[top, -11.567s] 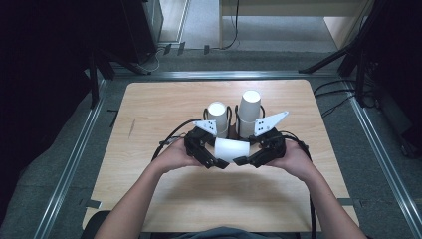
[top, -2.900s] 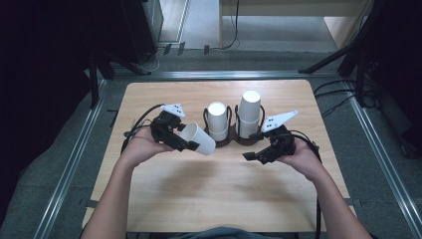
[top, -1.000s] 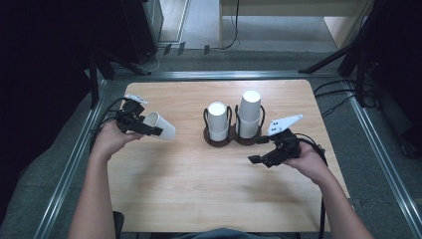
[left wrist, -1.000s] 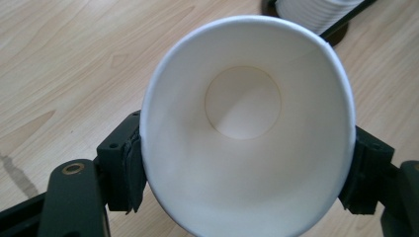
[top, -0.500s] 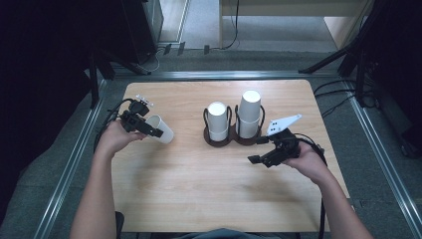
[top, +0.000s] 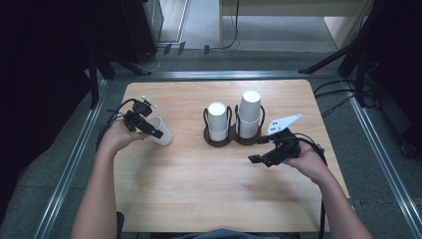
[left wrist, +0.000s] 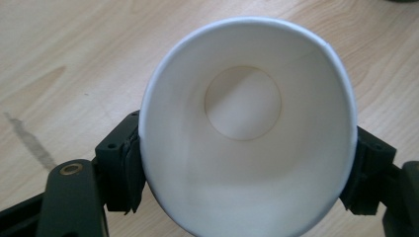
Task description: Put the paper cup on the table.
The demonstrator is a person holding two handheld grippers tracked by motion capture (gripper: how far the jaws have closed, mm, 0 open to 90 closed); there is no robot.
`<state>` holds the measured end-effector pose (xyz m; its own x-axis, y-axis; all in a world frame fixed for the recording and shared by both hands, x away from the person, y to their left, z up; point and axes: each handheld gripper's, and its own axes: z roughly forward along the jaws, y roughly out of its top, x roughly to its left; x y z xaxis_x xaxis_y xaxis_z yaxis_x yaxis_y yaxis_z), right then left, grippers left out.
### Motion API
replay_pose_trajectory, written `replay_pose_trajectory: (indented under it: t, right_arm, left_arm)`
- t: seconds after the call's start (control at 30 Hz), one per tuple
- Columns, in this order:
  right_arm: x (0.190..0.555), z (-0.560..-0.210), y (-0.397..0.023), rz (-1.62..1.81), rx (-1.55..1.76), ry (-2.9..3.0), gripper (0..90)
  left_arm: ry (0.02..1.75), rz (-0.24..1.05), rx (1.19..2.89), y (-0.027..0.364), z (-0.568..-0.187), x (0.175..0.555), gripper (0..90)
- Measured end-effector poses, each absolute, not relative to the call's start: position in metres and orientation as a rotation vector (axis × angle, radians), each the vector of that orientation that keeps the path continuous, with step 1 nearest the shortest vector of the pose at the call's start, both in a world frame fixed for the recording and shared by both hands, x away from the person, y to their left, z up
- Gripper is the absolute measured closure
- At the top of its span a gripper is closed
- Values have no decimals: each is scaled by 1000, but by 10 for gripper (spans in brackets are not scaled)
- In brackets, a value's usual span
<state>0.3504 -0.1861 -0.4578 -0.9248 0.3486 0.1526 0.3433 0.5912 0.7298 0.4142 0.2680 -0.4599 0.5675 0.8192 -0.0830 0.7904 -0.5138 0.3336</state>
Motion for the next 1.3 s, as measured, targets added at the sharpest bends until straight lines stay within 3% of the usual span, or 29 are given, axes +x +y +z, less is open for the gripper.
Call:
replay_pose_trajectory:
  t: [0.83, 1.3]
  right_arm:
    - [351, -457, -187, 1283, 616, 2792, 233]
    - [351, -457, -187, 1283, 613, 2791, 234]
  left_arm:
    - [1291, 178, 2491, 257, -455, 413, 196]
    - [1371, 214, 2556, 256, -456, 413, 196]
